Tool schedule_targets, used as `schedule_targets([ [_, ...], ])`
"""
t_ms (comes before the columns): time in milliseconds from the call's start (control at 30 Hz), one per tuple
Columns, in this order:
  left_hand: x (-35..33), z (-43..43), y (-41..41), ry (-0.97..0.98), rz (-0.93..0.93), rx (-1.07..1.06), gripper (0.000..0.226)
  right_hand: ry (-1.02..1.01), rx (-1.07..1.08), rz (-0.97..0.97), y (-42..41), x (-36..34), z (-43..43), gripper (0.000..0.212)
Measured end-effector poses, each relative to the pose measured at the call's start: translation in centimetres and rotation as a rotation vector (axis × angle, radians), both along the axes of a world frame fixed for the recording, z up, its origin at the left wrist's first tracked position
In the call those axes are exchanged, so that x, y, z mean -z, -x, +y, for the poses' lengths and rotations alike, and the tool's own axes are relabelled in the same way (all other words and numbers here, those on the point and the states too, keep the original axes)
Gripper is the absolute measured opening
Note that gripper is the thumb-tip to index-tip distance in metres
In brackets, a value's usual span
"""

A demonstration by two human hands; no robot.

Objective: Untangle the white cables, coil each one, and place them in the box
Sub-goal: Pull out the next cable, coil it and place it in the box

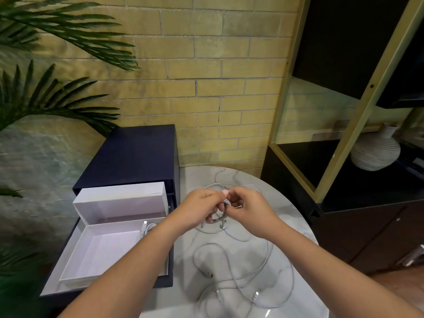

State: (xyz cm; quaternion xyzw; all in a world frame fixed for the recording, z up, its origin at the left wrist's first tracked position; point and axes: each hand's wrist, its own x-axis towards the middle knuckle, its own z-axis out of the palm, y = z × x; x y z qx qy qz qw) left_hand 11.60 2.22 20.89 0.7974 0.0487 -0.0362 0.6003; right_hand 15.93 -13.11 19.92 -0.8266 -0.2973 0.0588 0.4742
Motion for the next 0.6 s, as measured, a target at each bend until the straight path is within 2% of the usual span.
schedule_targets([
  [100, 0.12, -0.13, 0.13, -0.044, -0.066, -0.045, 0.041, -0.094, -0.007, 0.15, -0.2, -0.06, 0.07, 0.011],
  [167, 0.02, -0.13, 0.25, -0.132, -0.113, -0.063, 0.043, -0.154, -0.021, 0.255, -0.17, -0.03, 0.12, 0.019],
  [267, -0.18, -0.14, 0.39, -0.165, -0.138, -0.05, 0.044, -0.203, -0.055, 0.407, -0.25, 0.08, -0.09, 0.029],
  [467, -0.4, -0.81, 0.88, -0.277, -0.245, -0.035, 0.036, -0.322, -0.108, 0.744, -0.37, -0.51, -0.63, 0.04],
  [600, -0.26, -0.43, 0.6, -0.283, -0.213, -0.031, 0.029, -0.413, -0.115, 0.791, -0.11, -0.56, -0.55, 0.056],
])
